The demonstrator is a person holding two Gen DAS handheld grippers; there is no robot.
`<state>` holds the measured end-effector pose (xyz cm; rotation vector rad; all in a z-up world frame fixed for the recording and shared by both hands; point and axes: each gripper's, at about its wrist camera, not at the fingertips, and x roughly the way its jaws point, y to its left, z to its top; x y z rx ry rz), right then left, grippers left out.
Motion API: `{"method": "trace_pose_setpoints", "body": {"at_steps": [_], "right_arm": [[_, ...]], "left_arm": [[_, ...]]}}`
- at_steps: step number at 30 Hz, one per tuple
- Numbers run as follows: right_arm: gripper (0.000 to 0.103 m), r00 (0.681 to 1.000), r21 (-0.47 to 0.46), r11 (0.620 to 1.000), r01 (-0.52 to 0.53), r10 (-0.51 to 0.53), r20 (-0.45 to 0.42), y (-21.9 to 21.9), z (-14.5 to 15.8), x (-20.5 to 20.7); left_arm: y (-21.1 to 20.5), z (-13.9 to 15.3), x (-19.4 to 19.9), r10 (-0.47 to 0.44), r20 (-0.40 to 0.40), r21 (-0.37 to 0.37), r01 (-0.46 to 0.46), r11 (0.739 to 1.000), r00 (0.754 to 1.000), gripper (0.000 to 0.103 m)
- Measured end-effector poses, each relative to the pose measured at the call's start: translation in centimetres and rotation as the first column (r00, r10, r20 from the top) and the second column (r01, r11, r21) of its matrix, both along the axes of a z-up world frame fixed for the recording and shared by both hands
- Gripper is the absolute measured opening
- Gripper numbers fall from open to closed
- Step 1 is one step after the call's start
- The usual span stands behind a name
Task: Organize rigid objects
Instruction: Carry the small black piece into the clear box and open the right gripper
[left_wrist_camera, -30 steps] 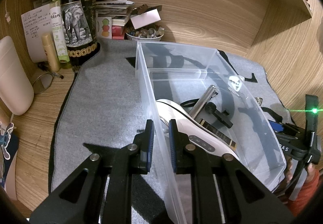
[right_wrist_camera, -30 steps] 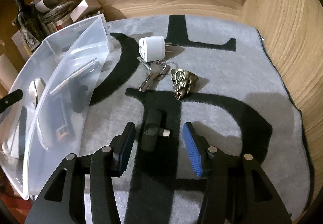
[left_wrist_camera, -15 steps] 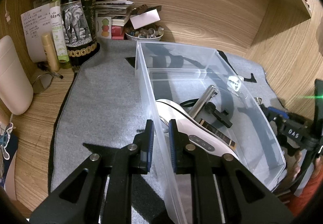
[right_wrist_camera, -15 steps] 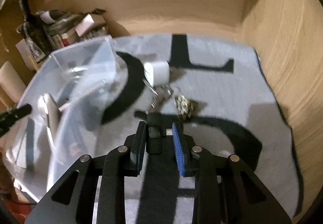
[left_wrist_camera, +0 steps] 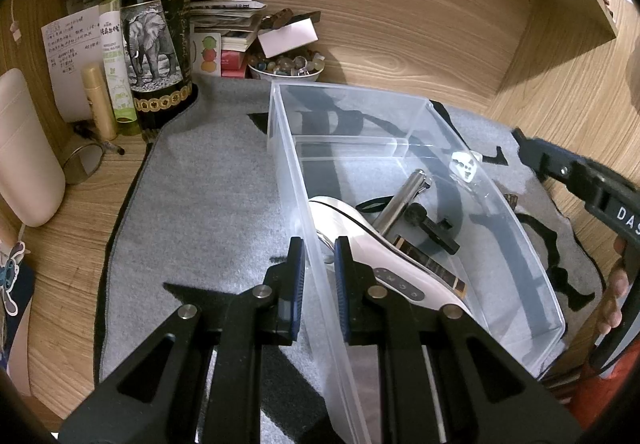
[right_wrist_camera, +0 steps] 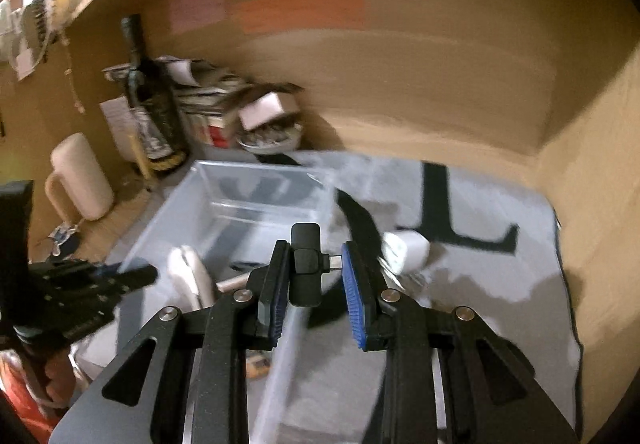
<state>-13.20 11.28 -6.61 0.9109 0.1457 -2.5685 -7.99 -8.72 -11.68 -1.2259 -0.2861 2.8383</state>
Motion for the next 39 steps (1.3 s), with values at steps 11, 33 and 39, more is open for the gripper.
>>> {"method": "trace_pose_setpoints", "body": {"at_steps": [11,33,39], "right_arm": [[0.024,0.99,0.042,0.989,-0.139,0.137,0.037,-4.7,-1.1,-0.7],[0.039,0.988,0.069,0.986,-0.15,0.146,0.055,-4.5,-1.3,-0.4],[0.047,0.995,0.046,0.994,-0.097,0.097,0.015,-2.7,-0.1,-0.3]], "left_arm": [[0.2,0.0,0.0,0.0,0.0,0.001,0.0,1.0,1.0,0.015],[0.4,0.2,-0.1,0.004,0.003,0.011,-0.004,1.0,1.0,0.015],[0.2,0.2,-0.3,0.016,0.009,0.029,-0.016,0.999,1.0,0.015]]}}
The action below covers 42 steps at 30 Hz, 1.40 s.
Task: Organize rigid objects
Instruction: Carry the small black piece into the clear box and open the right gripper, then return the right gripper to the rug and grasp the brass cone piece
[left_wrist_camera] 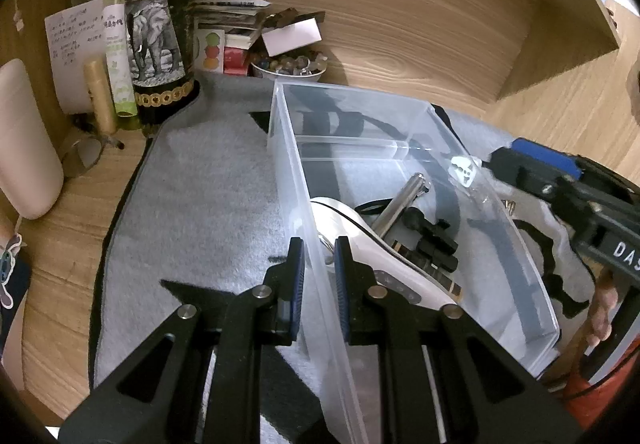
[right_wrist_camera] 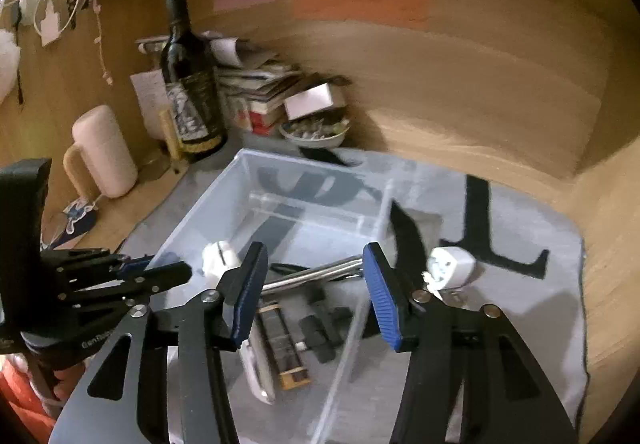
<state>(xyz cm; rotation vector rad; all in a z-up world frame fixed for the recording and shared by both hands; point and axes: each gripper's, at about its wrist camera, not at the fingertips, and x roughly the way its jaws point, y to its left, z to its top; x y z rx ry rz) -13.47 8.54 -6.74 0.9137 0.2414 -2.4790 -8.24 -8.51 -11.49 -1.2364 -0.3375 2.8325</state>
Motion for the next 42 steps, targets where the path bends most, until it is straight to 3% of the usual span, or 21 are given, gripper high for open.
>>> {"method": "trace_pose_setpoints", "body": {"at_steps": [5,12,20,31,33,35,37,42], "right_arm": [[0.056,0.997,0.007,0.998,0.064,-0.064,-0.053,2.0,0.7,0.3],[0.058,0.978,0.022,0.979,0.202,-0.201,-0.046,6.7,0.1,0.1],[0.058,0.943,0.065,0.944,0.323,-0.327,0.062,11.5,-3.0,-1.8],[0.058,0.928,0.087,0.942,0.324,-0.335,0.165,11.6,-7.3,-5.1],[0.055,0.922,0.087,0.939,0.333,-0.343,0.179,11.6,-7.8,-5.6],[0.038,0.918,0.083,0.941,0.328,-0.338,0.208,11.7,-8.4,-6.0],[0.031,0.913,0.089,0.939,0.331,-0.343,0.22,11.8,-8.7,-6.2],[0.03,0.921,0.079,0.941,0.329,-0.338,0.192,12.0,-8.0,-5.3]], "left_arm": [[0.0,0.4,0.2,0.006,-0.019,-0.007,-0.007,1.0,1.0,0.011],[-0.2,0.7,0.2,0.006,-0.03,-0.029,-0.006,1.0,1.0,0.01],[-0.2,0.7,0.1,0.01,-0.028,-0.025,-0.011,1.0,1.0,0.01],[-0.5,0.6,0.1,0.012,-0.025,-0.018,-0.012,1.0,1.0,0.01],[-0.5,0.6,0.1,0.011,-0.026,-0.019,-0.012,1.0,1.0,0.01],[-0.4,0.6,0.1,0.012,-0.025,-0.018,-0.012,1.0,1.0,0.01],[-0.4,0.6,0.1,0.013,-0.026,-0.019,-0.014,1.0,1.0,0.01],[-0.5,0.6,0.1,0.013,-0.025,-0.017,-0.013,1.0,1.0,0.01]]}}
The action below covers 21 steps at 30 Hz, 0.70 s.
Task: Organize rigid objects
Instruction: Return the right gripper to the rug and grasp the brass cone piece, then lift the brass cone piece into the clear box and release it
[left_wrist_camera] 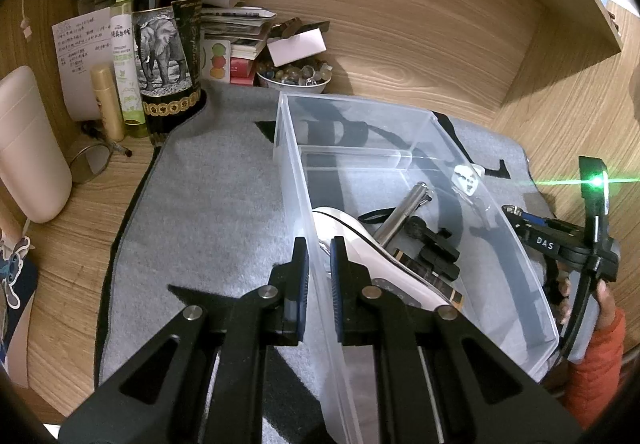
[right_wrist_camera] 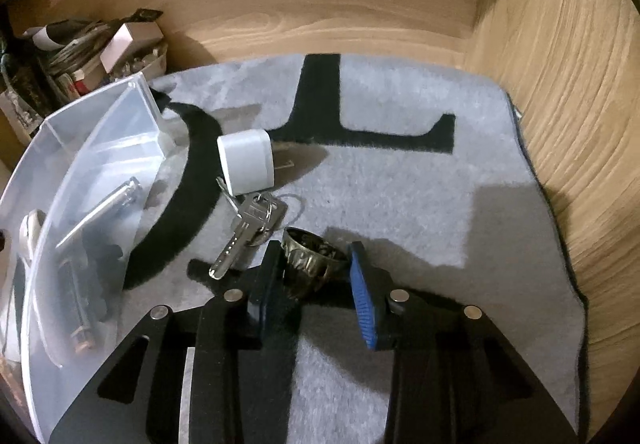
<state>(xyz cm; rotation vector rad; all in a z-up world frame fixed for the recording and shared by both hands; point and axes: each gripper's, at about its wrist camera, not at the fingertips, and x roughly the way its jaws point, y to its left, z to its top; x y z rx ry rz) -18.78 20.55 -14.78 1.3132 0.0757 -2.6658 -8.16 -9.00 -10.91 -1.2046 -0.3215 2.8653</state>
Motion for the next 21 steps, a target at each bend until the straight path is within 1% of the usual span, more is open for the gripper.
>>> {"method": "trace_pose_setpoints", "body": {"at_steps": [5,10,15,21], "right_arm": [[0.03,0.999,-0.004,1.0,-0.027,0.026,-0.042,-0.4,1.5,1.2],[0.03,0.992,-0.022,0.999,-0.048,0.045,-0.114,-1.0,3.9,2.5],[0.03,0.979,-0.056,0.994,-0.097,0.085,-0.188,-2.8,6.3,3.2],[0.03,0.955,-0.045,0.981,-0.187,0.17,-0.243,-5.6,8.1,4.0]], "left_arm": [[0.0,-0.1,-0.1,0.0,0.001,-0.003,0.0,1.0,1.0,0.01],[-0.1,-0.1,0.0,0.003,0.0,-0.002,-0.003,1.0,1.0,0.01],[-0.2,-0.2,0.0,0.007,0.0,0.003,-0.007,1.0,1.0,0.01],[-0.2,-0.2,0.1,0.009,0.0,0.004,-0.009,1.0,1.0,0.01]]}}
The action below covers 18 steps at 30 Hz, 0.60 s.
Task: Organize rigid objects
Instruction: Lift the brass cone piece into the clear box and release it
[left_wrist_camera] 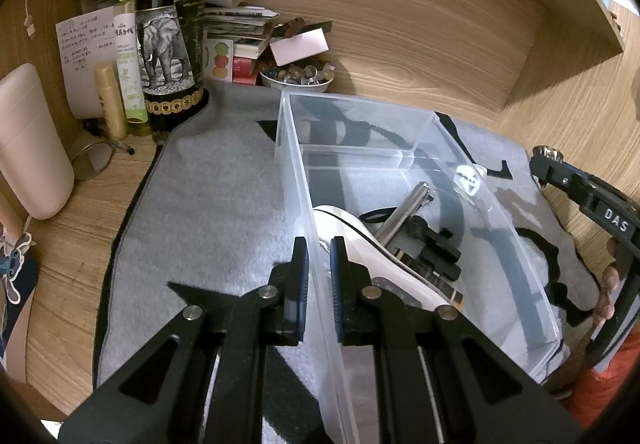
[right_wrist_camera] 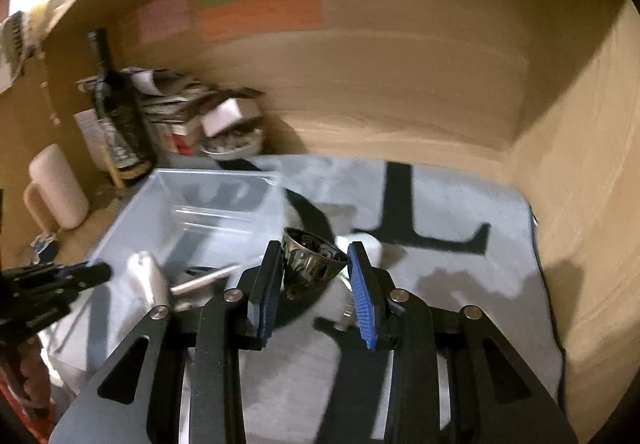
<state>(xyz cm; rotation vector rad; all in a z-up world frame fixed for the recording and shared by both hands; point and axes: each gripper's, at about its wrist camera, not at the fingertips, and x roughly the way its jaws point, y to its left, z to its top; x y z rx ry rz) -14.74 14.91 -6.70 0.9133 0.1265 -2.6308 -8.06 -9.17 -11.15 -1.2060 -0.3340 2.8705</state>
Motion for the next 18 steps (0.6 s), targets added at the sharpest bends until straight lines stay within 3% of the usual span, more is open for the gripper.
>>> {"method": "trace_pose_setpoints", "body": {"at_steps": [10,18], "right_arm": [[0.03,0.989,0.044,0.988,-0.146,0.146,0.005,-5.1,-0.7,0.9],[0.03,0.973,0.088,0.971,-0.221,0.213,0.084,-7.6,-2.6,0.4]], "left_arm": [[0.0,-0.1,0.1,0.002,-0.001,0.006,-0.002,1.0,1.0,0.01],[0.1,0.0,0.1,0.005,-0.002,0.008,-0.005,1.0,1.0,0.01]]}}
